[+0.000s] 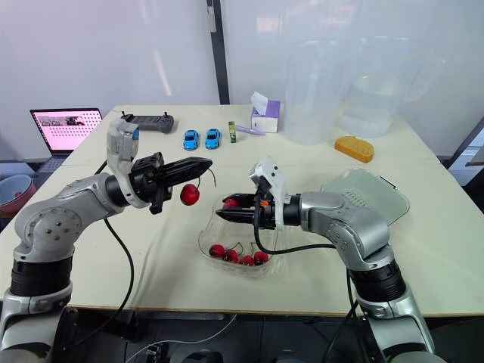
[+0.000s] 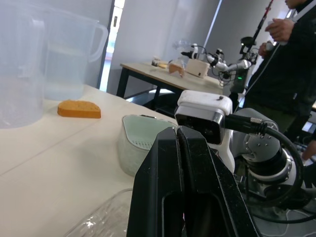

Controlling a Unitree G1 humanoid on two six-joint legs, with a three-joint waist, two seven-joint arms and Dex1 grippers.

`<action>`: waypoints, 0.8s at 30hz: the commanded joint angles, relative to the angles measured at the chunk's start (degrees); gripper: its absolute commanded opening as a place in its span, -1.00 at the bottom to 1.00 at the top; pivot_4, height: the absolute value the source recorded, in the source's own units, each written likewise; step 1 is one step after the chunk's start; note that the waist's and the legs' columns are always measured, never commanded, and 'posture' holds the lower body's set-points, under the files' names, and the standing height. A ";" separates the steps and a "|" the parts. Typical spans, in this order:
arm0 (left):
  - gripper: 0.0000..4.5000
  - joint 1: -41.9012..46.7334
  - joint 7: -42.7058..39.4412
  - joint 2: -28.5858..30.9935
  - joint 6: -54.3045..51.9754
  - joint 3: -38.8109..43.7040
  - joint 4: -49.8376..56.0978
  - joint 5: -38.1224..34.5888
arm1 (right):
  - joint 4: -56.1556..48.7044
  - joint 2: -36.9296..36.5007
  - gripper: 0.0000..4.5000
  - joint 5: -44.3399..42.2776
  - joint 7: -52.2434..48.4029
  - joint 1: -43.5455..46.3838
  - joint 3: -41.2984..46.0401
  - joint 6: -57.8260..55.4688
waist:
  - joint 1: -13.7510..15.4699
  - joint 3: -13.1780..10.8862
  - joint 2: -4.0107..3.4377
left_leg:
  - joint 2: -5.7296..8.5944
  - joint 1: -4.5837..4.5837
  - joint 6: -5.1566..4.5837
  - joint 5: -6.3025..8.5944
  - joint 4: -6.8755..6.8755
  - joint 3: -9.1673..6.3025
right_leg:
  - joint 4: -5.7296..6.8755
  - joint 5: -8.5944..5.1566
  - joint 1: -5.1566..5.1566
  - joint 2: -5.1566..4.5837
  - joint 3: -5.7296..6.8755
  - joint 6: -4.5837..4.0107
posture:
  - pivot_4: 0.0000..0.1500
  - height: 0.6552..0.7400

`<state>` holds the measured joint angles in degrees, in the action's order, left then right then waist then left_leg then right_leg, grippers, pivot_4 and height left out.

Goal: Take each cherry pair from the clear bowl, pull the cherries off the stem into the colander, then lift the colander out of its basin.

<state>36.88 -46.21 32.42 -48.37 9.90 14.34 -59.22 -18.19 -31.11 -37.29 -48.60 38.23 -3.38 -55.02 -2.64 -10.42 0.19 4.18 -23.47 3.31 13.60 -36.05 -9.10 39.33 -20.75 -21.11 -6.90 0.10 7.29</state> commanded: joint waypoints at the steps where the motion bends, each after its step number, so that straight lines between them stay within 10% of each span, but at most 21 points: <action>1: -1.00 0.60 -0.27 0.34 1.27 1.27 0.85 -0.08 | 2.36 -6.54 -0.23 0.11 -3.80 3.32 5.05 2.70 | 0.12 0.00 0.00 | 0.00 0.00 0.00 0.00 -0.01 0.04 | -0.03 0.00 0.02 0.00 0.00 0.00 | 1.00 1.00; 8: -1.00 -2.68 0.26 0.44 2.28 2.05 2.36 0.23 | 30.46 -25.69 -0.23 20.64 -12.75 11.86 -2.94 21.71 | 0.08 -0.03 0.04 | 0.08 0.00 -0.11 0.06 -0.02 0.25 | -0.15 0.02 0.07 -0.02 -0.01 0.03 | 1.00 1.00; 21: -1.00 -5.32 1.85 0.06 3.74 1.36 5.18 1.42 | 53.91 -24.64 -0.23 37.79 -20.16 18.88 -11.20 37.08 | -0.18 -0.06 0.06 | -0.02 0.00 -0.11 0.06 0.00 0.60 | -0.16 0.02 -0.01 -0.01 -0.11 0.04 | 1.00 1.00; 24: -1.00 -5.61 1.89 0.15 3.81 1.42 5.32 1.40 | 53.99 -25.49 0.31 38.13 -21.58 19.26 -10.15 36.86 | 0.11 -0.06 0.07 | -0.03 0.00 -0.11 0.06 -0.03 0.60 | -0.17 0.02 0.00 -0.01 -0.12 0.04 | 1.00 1.00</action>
<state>31.20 -44.42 32.01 -45.70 10.33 17.91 -57.92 36.29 -55.03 0.73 -69.33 55.54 -15.53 -18.36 -2.53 -10.48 0.25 4.15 -23.47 3.20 13.66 -36.07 -8.49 39.15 -20.73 -21.11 -6.91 -0.03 7.33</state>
